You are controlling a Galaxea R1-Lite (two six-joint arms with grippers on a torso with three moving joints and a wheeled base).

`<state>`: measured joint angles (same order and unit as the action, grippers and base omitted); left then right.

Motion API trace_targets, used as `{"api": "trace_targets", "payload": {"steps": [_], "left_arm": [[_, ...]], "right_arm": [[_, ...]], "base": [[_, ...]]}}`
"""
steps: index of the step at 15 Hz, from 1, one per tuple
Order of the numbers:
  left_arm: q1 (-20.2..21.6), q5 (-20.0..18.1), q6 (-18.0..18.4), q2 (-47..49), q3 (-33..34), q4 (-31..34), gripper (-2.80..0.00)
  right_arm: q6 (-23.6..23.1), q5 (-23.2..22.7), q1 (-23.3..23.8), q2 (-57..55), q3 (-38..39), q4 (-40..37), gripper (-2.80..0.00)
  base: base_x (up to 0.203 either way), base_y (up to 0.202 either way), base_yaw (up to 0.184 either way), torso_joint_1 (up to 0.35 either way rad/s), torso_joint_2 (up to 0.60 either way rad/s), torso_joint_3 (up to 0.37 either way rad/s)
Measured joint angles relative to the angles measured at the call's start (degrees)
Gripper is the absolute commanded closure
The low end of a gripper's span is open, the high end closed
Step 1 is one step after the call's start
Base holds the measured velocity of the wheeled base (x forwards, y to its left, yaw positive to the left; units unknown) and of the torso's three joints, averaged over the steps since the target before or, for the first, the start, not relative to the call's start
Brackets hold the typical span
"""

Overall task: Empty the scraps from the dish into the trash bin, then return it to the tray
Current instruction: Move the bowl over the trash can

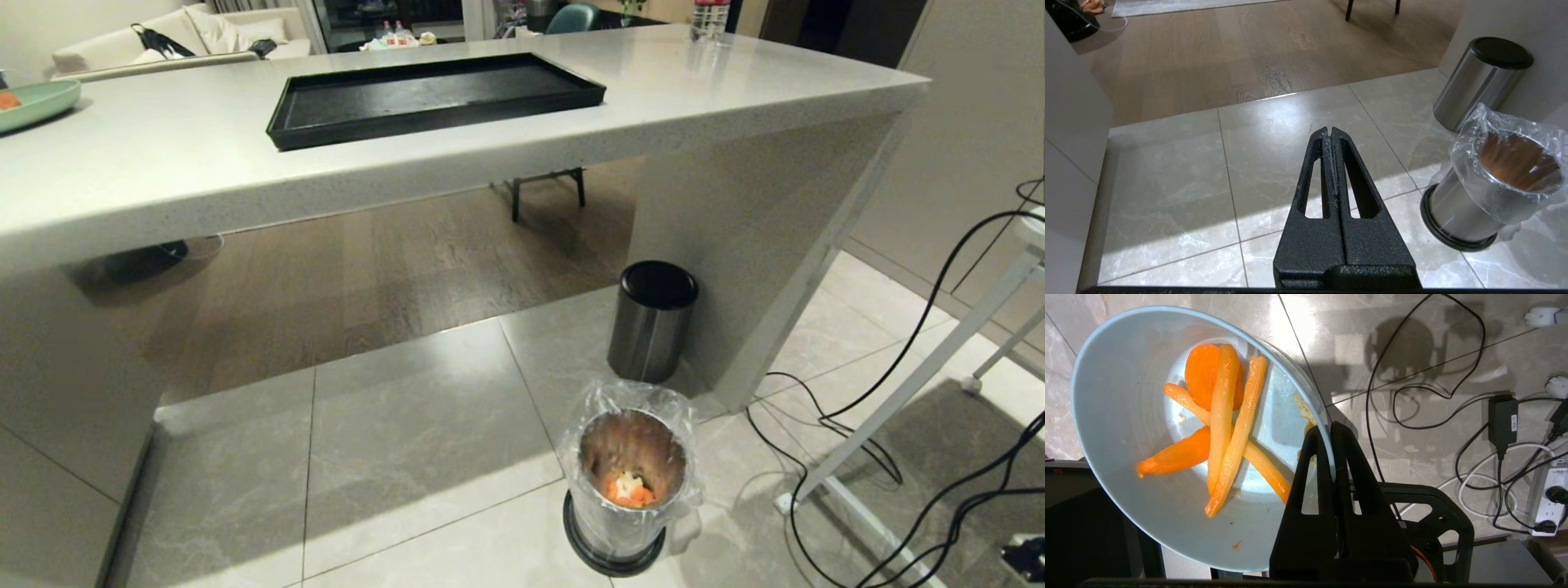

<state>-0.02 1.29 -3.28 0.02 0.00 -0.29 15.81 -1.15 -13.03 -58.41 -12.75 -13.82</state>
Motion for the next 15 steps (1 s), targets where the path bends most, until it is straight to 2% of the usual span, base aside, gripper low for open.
{"api": "trace_targets", "payload": {"steps": [6, 15], "left_arm": [[0.0, -0.1, 0.0, 0.0, -0.1, 0.1, 0.0], [0.0, -0.3, 0.0, 0.0, -0.1, 0.2, 0.0]], "right_arm": [[0.0, -0.1, 0.2, -0.3, 0.0, 0.1, 0.0], [-0.1, -0.2, 0.3, -0.7, -0.3, 0.1, 0.0]], "base": [[0.0, 0.0, 0.0, 0.0, 0.0, -0.015], [0.0, 0.0, 0.0, 0.002, 0.0, -0.18]]}}
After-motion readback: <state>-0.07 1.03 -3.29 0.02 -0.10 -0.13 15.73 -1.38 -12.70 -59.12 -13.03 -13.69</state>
